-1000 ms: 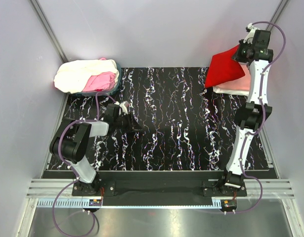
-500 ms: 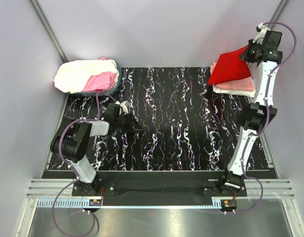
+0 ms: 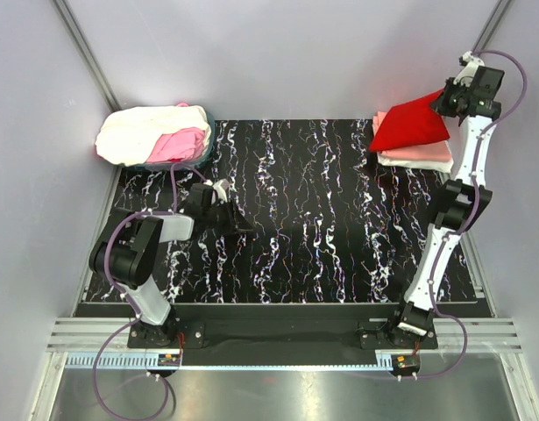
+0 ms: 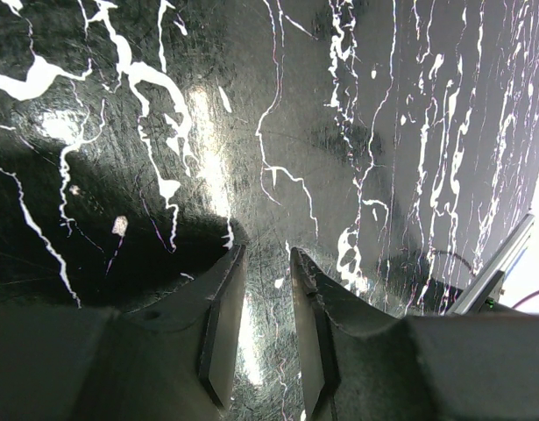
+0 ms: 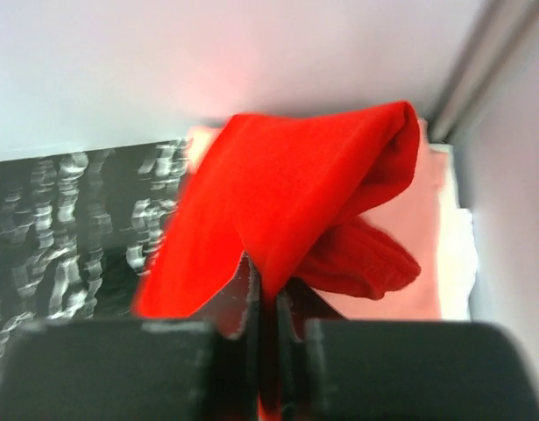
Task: Fold and stack the t-shirts
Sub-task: Neatly place the folded tshirt to the corner
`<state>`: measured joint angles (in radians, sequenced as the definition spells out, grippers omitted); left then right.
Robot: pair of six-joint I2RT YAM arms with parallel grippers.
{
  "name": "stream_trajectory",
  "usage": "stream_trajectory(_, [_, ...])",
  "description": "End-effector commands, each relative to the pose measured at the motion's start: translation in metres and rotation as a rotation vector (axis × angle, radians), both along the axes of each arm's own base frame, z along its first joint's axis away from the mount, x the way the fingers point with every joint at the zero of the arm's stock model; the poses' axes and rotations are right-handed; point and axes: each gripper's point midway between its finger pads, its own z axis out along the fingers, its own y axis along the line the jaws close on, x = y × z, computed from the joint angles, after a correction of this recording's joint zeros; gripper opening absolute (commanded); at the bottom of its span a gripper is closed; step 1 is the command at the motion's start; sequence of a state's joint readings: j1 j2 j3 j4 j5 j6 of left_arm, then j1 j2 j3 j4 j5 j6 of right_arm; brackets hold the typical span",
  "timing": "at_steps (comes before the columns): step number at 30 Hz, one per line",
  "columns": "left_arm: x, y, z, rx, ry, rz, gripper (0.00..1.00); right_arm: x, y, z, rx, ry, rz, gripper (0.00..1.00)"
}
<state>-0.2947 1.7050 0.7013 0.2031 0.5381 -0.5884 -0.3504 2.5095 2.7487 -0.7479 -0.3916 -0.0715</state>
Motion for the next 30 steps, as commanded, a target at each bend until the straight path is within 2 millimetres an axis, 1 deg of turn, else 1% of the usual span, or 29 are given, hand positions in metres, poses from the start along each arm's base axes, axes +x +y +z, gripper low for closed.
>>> stream_trajectory(1, [0.004,0.001,-0.006,0.033,-0.006,0.001,0.33,0.020,-0.046,-0.006,-0.029,-0.094,-0.078,0.12])
stream_trajectory(2, [0.005,0.001,-0.005,0.032,-0.008,0.004,0.33,0.020,-0.064,-0.010,-0.047,-0.090,-0.148,0.28])
stream_trajectory(3, [0.005,0.001,-0.005,0.032,-0.009,0.003,0.33,0.022,-0.077,-0.024,-0.049,-0.079,-0.194,0.40])
stream_trajectory(4, [0.004,0.001,-0.005,0.031,-0.010,0.003,0.33,0.017,-0.100,-0.028,-0.054,-0.072,-0.275,0.64])
stream_trajectory(6, [0.005,0.001,-0.003,0.032,-0.017,0.004,0.33,0.016,-0.122,-0.034,0.014,-0.089,-0.391,0.86])
stream_trajectory(7, [0.004,0.000,-0.004,0.032,-0.014,0.002,0.33,0.007,-0.147,-0.036,0.016,-0.088,-0.485,0.97])
stream_trajectory(8, [0.004,0.000,-0.004,0.030,-0.016,0.003,0.33,0.003,-0.155,-0.037,0.034,-0.088,-0.513,1.00])
stream_trajectory(9, [0.004,0.000,-0.004,0.032,-0.018,0.003,0.33,-0.001,-0.162,-0.025,0.059,-0.112,-0.546,1.00])
stream_trajectory(10, [0.004,0.000,-0.003,0.030,-0.018,0.003,0.33,-0.007,-0.172,-0.022,0.052,-0.117,-0.589,1.00])
stream_trajectory(11, [0.004,-0.001,-0.003,0.031,-0.021,0.002,0.33,-0.010,-0.172,-0.029,0.053,-0.097,-0.598,1.00])
stream_trajectory(12, [0.004,0.000,-0.004,0.032,-0.018,0.002,0.33,-0.014,-0.173,-0.007,0.030,-0.130,-0.601,1.00])
stream_trajectory(14, [0.004,-0.001,-0.002,0.030,-0.020,0.003,0.33,-0.024,-0.180,0.005,0.006,-0.130,-0.657,1.00])
stream_trajectory(15, [0.004,-0.001,-0.002,0.030,-0.022,0.001,0.33,-0.031,-0.179,0.016,0.002,-0.130,-0.675,1.00])
stream_trajectory(16, [0.004,-0.001,-0.002,0.032,-0.025,0.002,0.33,-0.036,-0.182,0.023,-0.005,-0.131,-0.700,1.00])
stream_trajectory(17, [0.004,-0.001,-0.002,0.032,-0.025,-0.001,0.33,-0.045,-0.180,0.040,-0.007,-0.143,-0.720,1.00])
stream_trajectory(19, [0.004,-0.001,-0.001,0.031,-0.029,0.001,0.33,-0.060,-0.180,0.050,0.006,-0.136,-0.778,1.00])
stream_trajectory(20, [0.004,-0.001,-0.001,0.032,-0.029,0.000,0.33,-0.072,-0.175,0.063,0.012,-0.138,-0.800,1.00])
stream_trajectory(22, [0.004,-0.001,-0.001,0.031,-0.032,0.000,0.33,-0.087,-0.171,0.072,0.052,-0.138,-0.852,1.00])
stream_trajectory(23, [0.004,-0.001,-0.001,0.031,-0.029,0.001,0.33,-0.098,-0.164,0.080,0.073,-0.138,-0.858,1.00])
stream_trajectory(24, [0.004,-0.001,-0.002,0.033,-0.027,0.002,0.33,-0.099,-0.157,0.084,0.118,-0.154,-0.855,1.00])
stream_trajectory(25, [0.004,-0.001,-0.002,0.035,-0.030,0.000,0.33,-0.097,-0.142,0.069,0.173,-0.120,-0.802,1.00])
stream_trajectory(26, [0.004,-0.001,-0.002,0.034,-0.032,0.000,0.33,-0.098,-0.129,0.085,0.238,-0.160,-0.770,1.00])
stream_trajectory(27, [0.003,-0.001,-0.002,0.034,-0.030,-0.002,0.33,-0.096,-0.117,0.083,0.284,-0.157,-0.729,1.00])
stream_trajectory(28, [0.004,-0.001,-0.001,0.035,-0.031,0.002,0.33,-0.091,-0.092,0.068,0.367,-0.112,-0.628,1.00])
stream_trajectory(29, [0.004,-0.001,-0.002,0.036,-0.031,-0.001,0.33,-0.090,-0.080,0.062,0.438,-0.090,-0.612,1.00])
stream_trajectory(30, [0.004,-0.001,-0.001,0.035,-0.032,0.001,0.33,-0.090,-0.066,0.055,0.494,-0.058,-0.561,1.00])
